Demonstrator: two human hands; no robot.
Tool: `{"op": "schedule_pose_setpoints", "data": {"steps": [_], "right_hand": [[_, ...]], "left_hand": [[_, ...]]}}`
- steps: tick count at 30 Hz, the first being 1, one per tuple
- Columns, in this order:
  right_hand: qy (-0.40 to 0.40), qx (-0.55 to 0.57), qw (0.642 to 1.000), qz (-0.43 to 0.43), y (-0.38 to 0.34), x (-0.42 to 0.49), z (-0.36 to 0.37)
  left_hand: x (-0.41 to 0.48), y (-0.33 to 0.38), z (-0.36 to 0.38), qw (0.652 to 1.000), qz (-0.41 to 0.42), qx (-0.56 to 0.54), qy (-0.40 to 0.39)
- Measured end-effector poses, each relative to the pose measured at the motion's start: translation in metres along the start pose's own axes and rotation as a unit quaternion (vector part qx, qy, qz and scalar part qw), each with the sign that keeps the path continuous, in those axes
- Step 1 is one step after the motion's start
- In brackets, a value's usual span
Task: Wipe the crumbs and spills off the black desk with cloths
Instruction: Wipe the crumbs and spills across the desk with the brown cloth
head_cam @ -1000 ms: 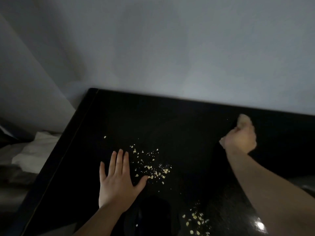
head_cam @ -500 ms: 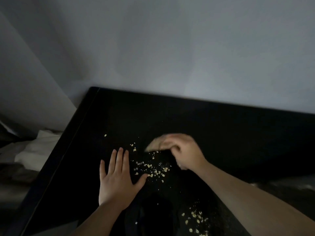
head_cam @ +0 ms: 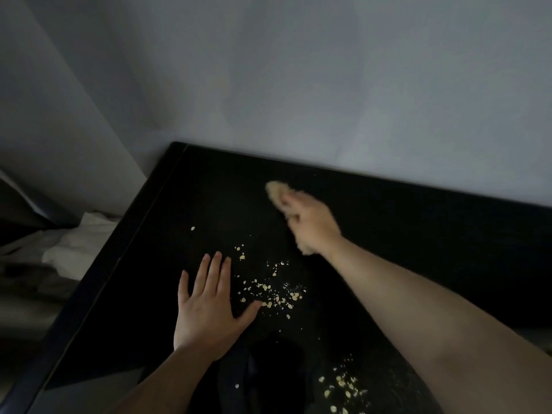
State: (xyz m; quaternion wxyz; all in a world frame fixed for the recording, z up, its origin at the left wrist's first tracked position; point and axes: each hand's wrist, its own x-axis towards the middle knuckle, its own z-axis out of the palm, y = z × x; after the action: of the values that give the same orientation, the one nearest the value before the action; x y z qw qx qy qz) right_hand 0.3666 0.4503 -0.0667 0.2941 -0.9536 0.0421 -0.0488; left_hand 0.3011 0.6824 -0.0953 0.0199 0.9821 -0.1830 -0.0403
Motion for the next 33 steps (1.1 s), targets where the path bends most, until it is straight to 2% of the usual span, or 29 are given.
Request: {"op": "schedule_pose_setpoints", "data": {"steps": [2, 4, 5, 6, 7, 8, 9, 10, 11, 12, 14, 16, 17, 18, 19, 21, 23, 25, 26, 28, 30, 33], "right_hand": [[-0.085, -0.001, 0.990, -0.115, -0.016, -0.027, 0.013], [-0.157, -0.023, 0.964, -0.211, -0.015, -0.048, 0.007], [-0.136, -0.027, 0.959, -0.246, -0.010, -0.051, 0.001], [-0.077, -0.020, 0.962, -0.260, 0.000, -0.050, -0.005], [0.000, -0.012, 0.973, -0.229, 0.013, -0.046, -0.009], [0.079, -0.013, 0.986, -0.149, 0.023, -0.039, -0.015], [0.136, -0.038, 0.990, -0.027, 0.031, -0.031, -0.023], [0.151, -0.075, 0.981, 0.099, 0.037, -0.026, -0.024], [0.136, -0.103, 0.972, 0.163, 0.037, -0.024, -0.023], [0.126, -0.113, 0.976, 0.139, 0.032, -0.026, -0.017], [0.098, -0.049, 0.993, -0.035, 0.011, -0.041, 0.000], [0.002, -0.017, 0.987, -0.160, -0.016, -0.069, 0.015], [-0.049, -0.004, 0.983, -0.177, -0.027, -0.082, 0.017], [-0.066, 0.014, 0.982, -0.177, -0.033, -0.091, 0.016], [-0.035, 0.042, 0.983, -0.175, -0.033, -0.095, 0.013], [0.081, 0.074, 0.989, -0.094, -0.019, -0.092, 0.004], [0.189, 0.018, 0.977, 0.092, 0.004, -0.078, -0.010], [0.227, -0.045, 0.924, 0.306, 0.024, -0.066, -0.019], [0.222, -0.051, 0.900, 0.372, 0.029, -0.059, -0.020], [0.207, -0.055, 0.886, 0.411, 0.029, -0.044, -0.016], [0.204, -0.059, 0.890, 0.403, 0.030, -0.024, -0.011], [0.202, -0.058, 0.906, 0.369, 0.032, 0.012, -0.010]], "left_hand": [[0.000, 0.001, -0.001, 1.000, -0.002, 0.003, -0.002], [-0.001, 0.001, -0.001, 1.000, -0.007, 0.004, -0.001], [-0.001, 0.001, -0.002, 1.000, -0.009, 0.003, 0.000], [0.000, 0.001, -0.003, 1.000, -0.009, 0.001, -0.001], [0.000, 0.001, -0.004, 1.000, -0.007, 0.001, -0.001], [0.000, 0.001, -0.004, 1.000, -0.003, 0.003, 0.000], [-0.001, 0.002, -0.004, 1.000, 0.001, 0.006, 0.003], [-0.001, 0.002, -0.004, 1.000, 0.003, 0.005, 0.003], [-0.002, 0.002, -0.004, 1.000, 0.003, 0.003, 0.002], [-0.002, 0.002, -0.003, 1.000, 0.001, -0.002, -0.002], [-0.001, 0.002, -0.006, 1.000, -0.004, -0.015, -0.016], [-0.001, 0.003, -0.009, 1.000, 0.004, -0.014, -0.024], [-0.001, 0.003, -0.010, 0.999, 0.011, -0.014, -0.032], [-0.001, 0.003, -0.012, 0.999, 0.012, -0.019, -0.042], [-0.001, 0.003, -0.014, 0.999, 0.008, -0.029, -0.044], [0.002, 0.000, -0.020, 0.997, -0.011, -0.071, -0.032], [0.010, -0.011, -0.026, 0.993, -0.024, -0.117, 0.005], [0.023, -0.030, -0.031, 0.991, -0.048, -0.115, 0.042], [0.030, -0.042, -0.032, 0.991, -0.066, -0.104, 0.045], [0.042, -0.064, -0.030, 0.994, -0.092, -0.066, 0.012], [0.048, -0.077, -0.025, 0.994, -0.100, -0.036, -0.028], [0.050, -0.080, -0.020, 0.994, -0.100, -0.024, -0.023]]}}
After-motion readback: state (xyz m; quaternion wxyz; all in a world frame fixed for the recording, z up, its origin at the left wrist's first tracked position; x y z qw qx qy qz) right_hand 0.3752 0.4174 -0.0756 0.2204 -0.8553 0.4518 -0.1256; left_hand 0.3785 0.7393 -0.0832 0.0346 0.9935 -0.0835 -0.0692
